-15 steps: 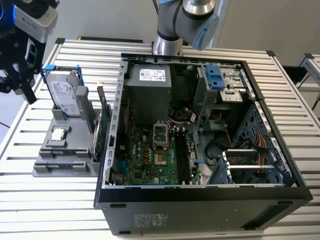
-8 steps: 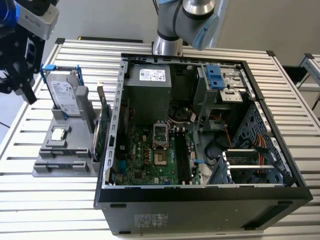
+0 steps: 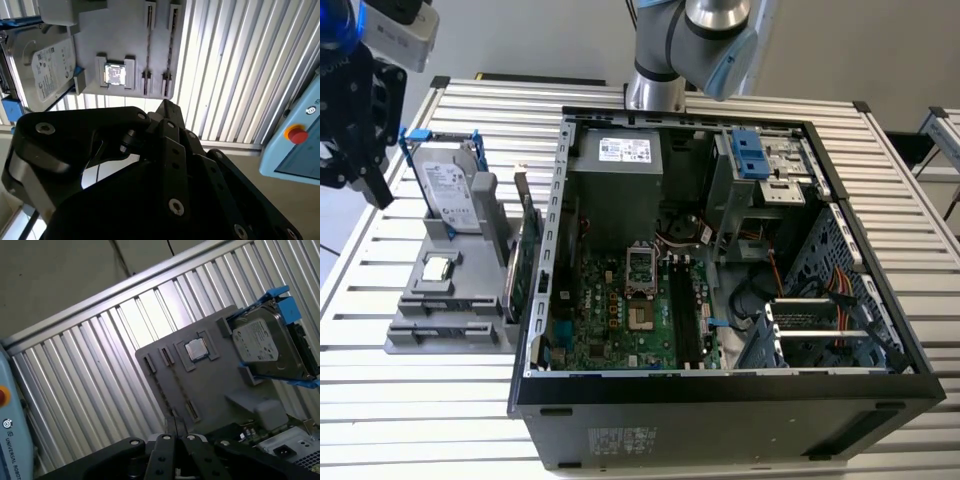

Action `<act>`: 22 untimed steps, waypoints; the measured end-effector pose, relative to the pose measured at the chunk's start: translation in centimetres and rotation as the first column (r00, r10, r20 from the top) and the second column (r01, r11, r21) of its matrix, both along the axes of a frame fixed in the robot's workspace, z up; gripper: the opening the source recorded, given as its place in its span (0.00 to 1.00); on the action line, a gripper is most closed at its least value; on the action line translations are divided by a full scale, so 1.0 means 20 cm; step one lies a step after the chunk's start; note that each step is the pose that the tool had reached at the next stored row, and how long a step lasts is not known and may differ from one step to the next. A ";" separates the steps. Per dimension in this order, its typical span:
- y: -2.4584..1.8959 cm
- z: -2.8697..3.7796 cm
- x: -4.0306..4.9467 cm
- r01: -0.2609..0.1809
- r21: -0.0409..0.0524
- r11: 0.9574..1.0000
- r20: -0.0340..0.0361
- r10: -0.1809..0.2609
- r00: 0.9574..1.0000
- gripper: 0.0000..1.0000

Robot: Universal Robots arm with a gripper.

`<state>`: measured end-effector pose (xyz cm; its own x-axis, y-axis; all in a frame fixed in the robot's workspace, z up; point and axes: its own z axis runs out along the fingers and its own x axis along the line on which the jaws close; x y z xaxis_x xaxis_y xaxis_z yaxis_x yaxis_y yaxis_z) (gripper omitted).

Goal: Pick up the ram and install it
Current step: 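Pick up the ram and move it above insertion slot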

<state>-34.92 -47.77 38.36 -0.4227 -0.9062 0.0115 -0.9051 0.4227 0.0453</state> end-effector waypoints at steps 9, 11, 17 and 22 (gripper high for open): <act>0.000 0.000 0.000 -0.118 0.000 0.993 0.000 0.118 0.993 0.00; 0.000 0.000 0.000 -0.145 0.000 0.989 0.000 0.145 0.989 0.00; 0.000 0.000 0.000 -0.232 0.000 0.973 0.000 0.232 0.973 0.00; 0.000 0.000 0.000 -0.309 0.000 0.951 0.000 0.309 0.951 0.00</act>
